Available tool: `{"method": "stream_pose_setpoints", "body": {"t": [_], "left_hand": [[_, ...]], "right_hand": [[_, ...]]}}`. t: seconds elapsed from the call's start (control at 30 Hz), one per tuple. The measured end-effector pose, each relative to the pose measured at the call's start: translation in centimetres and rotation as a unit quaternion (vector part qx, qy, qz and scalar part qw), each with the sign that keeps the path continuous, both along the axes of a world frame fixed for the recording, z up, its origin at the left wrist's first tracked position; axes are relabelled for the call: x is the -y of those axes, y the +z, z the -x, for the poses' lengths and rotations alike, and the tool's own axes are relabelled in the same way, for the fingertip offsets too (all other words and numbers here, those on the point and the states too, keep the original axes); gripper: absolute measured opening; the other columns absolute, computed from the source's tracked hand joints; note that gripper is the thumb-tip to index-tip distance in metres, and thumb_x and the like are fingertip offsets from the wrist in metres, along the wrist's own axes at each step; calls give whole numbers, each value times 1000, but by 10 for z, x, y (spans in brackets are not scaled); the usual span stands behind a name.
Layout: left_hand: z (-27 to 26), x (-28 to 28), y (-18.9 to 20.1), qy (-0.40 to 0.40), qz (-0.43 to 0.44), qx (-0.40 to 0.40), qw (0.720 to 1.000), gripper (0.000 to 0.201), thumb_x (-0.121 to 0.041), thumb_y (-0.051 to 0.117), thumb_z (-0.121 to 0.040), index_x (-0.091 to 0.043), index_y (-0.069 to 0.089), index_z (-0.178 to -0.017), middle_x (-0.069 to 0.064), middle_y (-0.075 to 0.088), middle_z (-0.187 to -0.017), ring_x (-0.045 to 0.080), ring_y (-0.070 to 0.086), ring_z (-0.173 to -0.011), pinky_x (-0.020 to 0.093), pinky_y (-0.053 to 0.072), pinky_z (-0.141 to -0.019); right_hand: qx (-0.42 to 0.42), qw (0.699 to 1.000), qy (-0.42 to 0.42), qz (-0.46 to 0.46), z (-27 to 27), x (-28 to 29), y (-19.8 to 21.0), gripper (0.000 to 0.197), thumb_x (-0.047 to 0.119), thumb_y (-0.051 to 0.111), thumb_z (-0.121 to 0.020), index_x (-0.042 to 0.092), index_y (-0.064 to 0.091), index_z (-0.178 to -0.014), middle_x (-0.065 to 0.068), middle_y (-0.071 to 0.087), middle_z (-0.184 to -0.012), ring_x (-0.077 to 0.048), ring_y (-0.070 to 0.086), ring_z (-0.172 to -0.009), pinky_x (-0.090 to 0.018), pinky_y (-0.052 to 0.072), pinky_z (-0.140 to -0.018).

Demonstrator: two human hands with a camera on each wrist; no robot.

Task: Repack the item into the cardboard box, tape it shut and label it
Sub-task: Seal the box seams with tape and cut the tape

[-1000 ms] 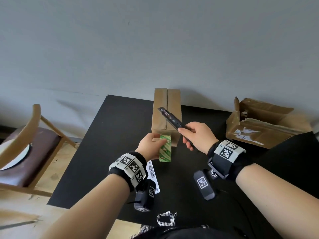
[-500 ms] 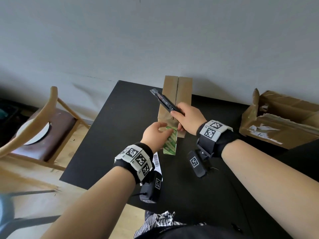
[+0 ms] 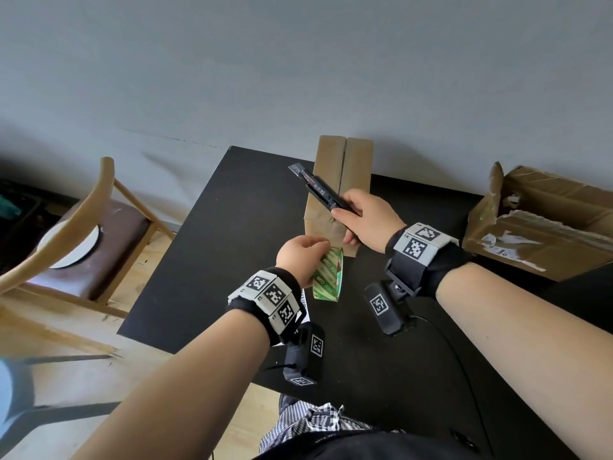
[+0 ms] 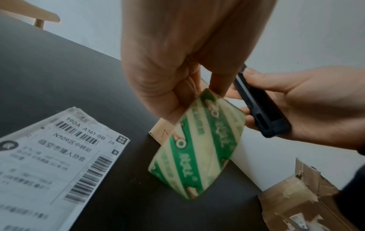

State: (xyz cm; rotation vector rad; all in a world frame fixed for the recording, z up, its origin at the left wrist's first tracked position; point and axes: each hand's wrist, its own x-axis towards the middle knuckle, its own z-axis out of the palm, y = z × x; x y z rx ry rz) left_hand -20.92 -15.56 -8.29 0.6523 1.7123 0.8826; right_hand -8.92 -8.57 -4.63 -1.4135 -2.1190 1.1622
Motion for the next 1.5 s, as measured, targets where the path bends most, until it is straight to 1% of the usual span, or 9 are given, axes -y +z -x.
{"method": "stream_pose_setpoints", "body": {"t": [0.1, 0.2, 0.3, 0.57, 0.8, 0.9, 1.17, 1.33, 1.5], "left_hand": [[1, 1, -3, 6, -15, -7, 1000, 12, -25, 58, -92, -23, 64, -82, 12, 71, -99, 29, 69, -92, 47, 56, -83], [2, -2, -6, 19, -24, -9, 999, 18, -27, 58, -92, -21, 64, -75, 14, 71, -97, 31, 69, -91, 48, 56, -82], [1, -4, -9, 29, -35, -24, 999, 20, -25, 59, -91, -20, 64, -71, 14, 71, -95, 31, 69, -90, 47, 56, -83], [0, -7, -14, 23, -50, -92, 994, 20, -29, 58, -90, -13, 70, -86, 1, 65, -75, 21, 63, -74, 32, 54, -74], [0, -8, -15, 11, -53, -124, 991, 16, -27, 57, -91, -17, 67, -83, -6, 60, -66, 15, 57, -64, 25, 47, -63], [-2, -7, -14, 6, -56, -133, 990, 15, -27, 57, -90, -18, 67, -82, -6, 59, -66, 15, 57, -64, 26, 48, -65], [0, -10, -15, -16, -49, -165, 985, 23, -27, 56, -89, -8, 69, -87, 6, 61, -76, 23, 57, -70, 35, 53, -74], [-2, -11, -16, -23, -47, -171, 984, 25, -26, 54, -90, -6, 68, -86, 6, 61, -76, 22, 57, -69, 33, 52, -71], [0, -11, -16, -23, -53, -168, 984, 23, -26, 54, -90, -9, 69, -86, 5, 63, -75, 21, 58, -69, 32, 52, -71]], "right_hand": [[47, 997, 16, -61, -18, 8, 5, 21, 29, 55, -92, 17, 56, -109, 11, 59, -85, -9, 61, -67, -21, 50, -63], [137, 983, 34, -114, -42, 19, 10, 26, 33, 53, -92, 27, 56, -118, 7, 62, -96, -13, 58, -84, -27, 46, -72], [205, 969, 36, -135, -56, 28, 14, 28, 36, 50, -93, 34, 55, -121, 8, 63, -98, -15, 57, -85, -26, 42, -69], [312, 929, 60, -188, -60, 40, 27, 25, 38, 45, -95, 32, 57, -116, 5, 65, -95, -19, 59, -87, -27, 38, -61], [358, 904, 80, -219, -54, 43, 28, 22, 36, 42, -97, 26, 56, -111, 2, 60, -87, -21, 55, -80, -26, 32, -55], [379, 892, 84, -233, -48, 43, 31, 18, 34, 42, -97, 23, 55, -104, 3, 49, -77, -20, 47, -72, -25, 26, -50], [404, 880, 99, -231, -44, 41, 40, 17, 31, 43, -97, 23, 56, -105, 3, 48, -78, -20, 45, -74, -28, 33, -60], [411, 875, 101, -233, -47, 40, 41, 16, 30, 43, -97, 22, 56, -100, 5, 43, -71, -19, 44, -73, -25, 26, -53], [413, 874, 104, -233, -41, 40, 36, 16, 30, 43, -97, 22, 56, -101, 3, 46, -75, -20, 46, -73, -27, 31, -57]]}}
